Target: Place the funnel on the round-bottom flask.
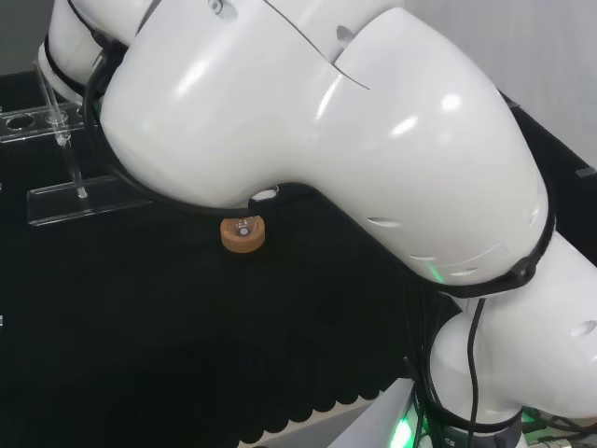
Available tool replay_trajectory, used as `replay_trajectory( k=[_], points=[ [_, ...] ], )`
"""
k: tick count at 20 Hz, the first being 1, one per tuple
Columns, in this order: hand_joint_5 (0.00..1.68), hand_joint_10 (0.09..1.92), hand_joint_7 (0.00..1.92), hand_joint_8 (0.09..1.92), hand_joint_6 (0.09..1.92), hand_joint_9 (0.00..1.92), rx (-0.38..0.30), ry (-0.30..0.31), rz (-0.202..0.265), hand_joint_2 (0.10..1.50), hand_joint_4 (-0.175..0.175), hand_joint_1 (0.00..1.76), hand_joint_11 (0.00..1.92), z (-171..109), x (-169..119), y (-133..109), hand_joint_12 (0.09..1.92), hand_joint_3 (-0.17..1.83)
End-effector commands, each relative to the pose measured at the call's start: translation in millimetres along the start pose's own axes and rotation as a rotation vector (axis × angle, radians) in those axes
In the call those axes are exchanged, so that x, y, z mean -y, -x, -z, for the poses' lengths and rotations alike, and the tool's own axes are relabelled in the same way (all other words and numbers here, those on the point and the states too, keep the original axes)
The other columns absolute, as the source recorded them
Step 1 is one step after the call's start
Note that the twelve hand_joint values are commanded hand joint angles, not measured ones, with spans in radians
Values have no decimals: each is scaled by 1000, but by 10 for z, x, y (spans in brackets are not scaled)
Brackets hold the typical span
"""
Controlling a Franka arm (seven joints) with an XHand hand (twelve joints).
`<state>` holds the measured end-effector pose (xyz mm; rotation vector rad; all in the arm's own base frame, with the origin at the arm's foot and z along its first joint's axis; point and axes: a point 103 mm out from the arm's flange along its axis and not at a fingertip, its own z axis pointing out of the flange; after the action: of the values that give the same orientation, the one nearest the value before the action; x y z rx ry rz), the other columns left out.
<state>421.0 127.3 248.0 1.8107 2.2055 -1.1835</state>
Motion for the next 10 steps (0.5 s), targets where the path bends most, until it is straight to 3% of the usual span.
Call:
replay_trajectory(
  k=[1, 7, 10],
  points=[
    [585, 477, 491, 659, 576, 885, 0, -7, -3, 711, 19, 958, 532, -96, -37, 75, 1344, 719],
    [586, 478, 490, 660, 578, 884, -16, -19, 0, 711, 20, 958, 533, -68, -70, -8, 1343, 719],
    [586, 479, 489, 660, 580, 883, 14, -21, 8, 711, 20, 958, 534, -99, -91, 10, 1343, 719]
  ],
)
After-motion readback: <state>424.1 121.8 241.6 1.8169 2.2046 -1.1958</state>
